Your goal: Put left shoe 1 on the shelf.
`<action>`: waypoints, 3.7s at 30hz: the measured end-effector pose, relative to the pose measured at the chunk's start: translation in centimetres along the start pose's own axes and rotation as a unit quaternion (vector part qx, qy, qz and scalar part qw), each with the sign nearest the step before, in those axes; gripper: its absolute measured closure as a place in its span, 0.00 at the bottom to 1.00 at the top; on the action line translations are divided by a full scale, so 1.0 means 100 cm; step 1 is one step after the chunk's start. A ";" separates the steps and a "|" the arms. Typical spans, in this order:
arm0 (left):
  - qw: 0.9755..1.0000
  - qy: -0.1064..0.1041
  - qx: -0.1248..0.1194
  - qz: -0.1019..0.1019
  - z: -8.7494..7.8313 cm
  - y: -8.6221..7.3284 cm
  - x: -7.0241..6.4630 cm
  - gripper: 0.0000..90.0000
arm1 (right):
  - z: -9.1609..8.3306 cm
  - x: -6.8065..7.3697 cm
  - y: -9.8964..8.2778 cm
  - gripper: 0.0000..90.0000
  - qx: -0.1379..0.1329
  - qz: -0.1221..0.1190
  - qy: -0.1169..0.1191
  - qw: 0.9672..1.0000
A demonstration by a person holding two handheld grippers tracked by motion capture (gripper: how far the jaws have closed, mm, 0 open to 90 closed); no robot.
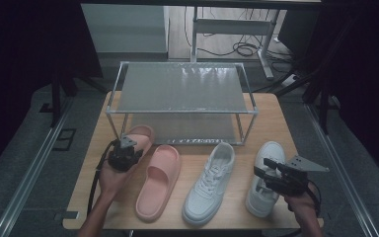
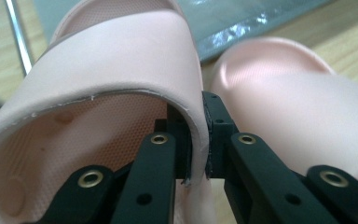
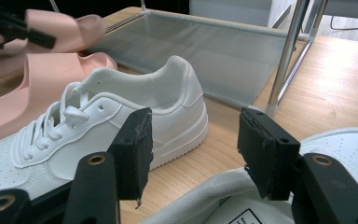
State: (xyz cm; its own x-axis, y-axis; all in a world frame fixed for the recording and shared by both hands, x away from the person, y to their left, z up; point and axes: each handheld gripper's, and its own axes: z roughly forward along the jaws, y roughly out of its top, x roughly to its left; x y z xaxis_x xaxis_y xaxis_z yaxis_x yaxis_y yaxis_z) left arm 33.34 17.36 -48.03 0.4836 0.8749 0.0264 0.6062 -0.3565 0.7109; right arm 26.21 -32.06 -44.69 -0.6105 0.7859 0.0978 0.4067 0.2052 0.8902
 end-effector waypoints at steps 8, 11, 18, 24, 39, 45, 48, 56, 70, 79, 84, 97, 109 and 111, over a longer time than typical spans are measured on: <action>1.000 -0.001 0.001 0.019 0.027 0.028 -0.003 0.93 | 0.001 0.000 0.000 0.50 0.001 -0.002 0.001 1.000; 1.000 0.000 0.006 0.030 0.037 0.036 -0.004 0.93 | 0.001 -0.001 0.000 0.50 0.000 -0.001 0.001 1.000; 0.999 -0.001 0.005 0.042 0.055 0.047 -0.007 0.93 | 0.000 -0.001 0.000 0.50 0.000 -0.001 0.001 1.000; 0.999 0.006 0.010 0.049 0.066 0.056 -0.009 0.93 | 0.001 -0.002 -0.001 0.51 0.000 0.001 0.003 1.000; 0.999 0.024 0.009 0.032 0.087 0.065 -0.014 0.93 | 0.000 -0.003 -0.001 0.51 -0.002 0.002 0.006 1.000; 0.999 0.022 0.018 0.029 0.095 0.064 -0.011 0.93 | 0.000 -0.002 -0.001 0.51 -0.001 0.002 0.007 1.000; 0.998 0.031 0.026 0.052 0.097 0.064 -0.008 0.90 | 0.000 -0.002 -0.001 0.50 -0.001 0.002 0.007 1.000; 0.998 0.046 0.010 0.048 0.079 0.062 -0.002 0.68 | -0.001 -0.002 -0.001 0.50 -0.004 0.000 0.004 1.000; 0.999 0.012 -0.013 0.031 0.008 0.014 0.008 0.96 | 0.000 -0.002 -0.001 0.51 -0.004 0.002 0.003 1.000; 1.000 -0.010 -0.001 0.013 -0.021 -0.033 0.014 1.00 | 0.001 0.001 0.000 0.50 -0.002 0.000 0.003 1.000; 1.000 -0.022 0.009 -0.001 -0.028 -0.056 0.017 1.00 | 0.000 0.001 0.000 0.51 -0.002 0.000 0.002 1.000; 1.000 -0.023 0.018 -0.005 -0.024 -0.067 0.021 1.00 | 0.002 0.002 -0.001 0.51 0.003 -0.001 0.004 1.000; 0.999 -0.031 0.033 0.012 0.005 -0.040 0.021 1.00 | 0.001 0.000 -0.001 0.51 0.001 0.001 0.002 1.000; 0.999 -0.035 0.036 0.013 0.013 -0.033 0.023 1.00 | 0.002 0.001 -0.001 0.50 0.003 -0.001 0.003 1.000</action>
State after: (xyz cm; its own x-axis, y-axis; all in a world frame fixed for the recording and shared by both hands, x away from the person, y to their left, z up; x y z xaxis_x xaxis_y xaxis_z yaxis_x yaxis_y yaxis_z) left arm 33.23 20.12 -51.26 0.5418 0.8405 -0.0065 0.6347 -0.4041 0.6587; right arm 26.23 -31.93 -44.85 -0.6151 0.7822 0.0992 0.4106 0.2103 0.8873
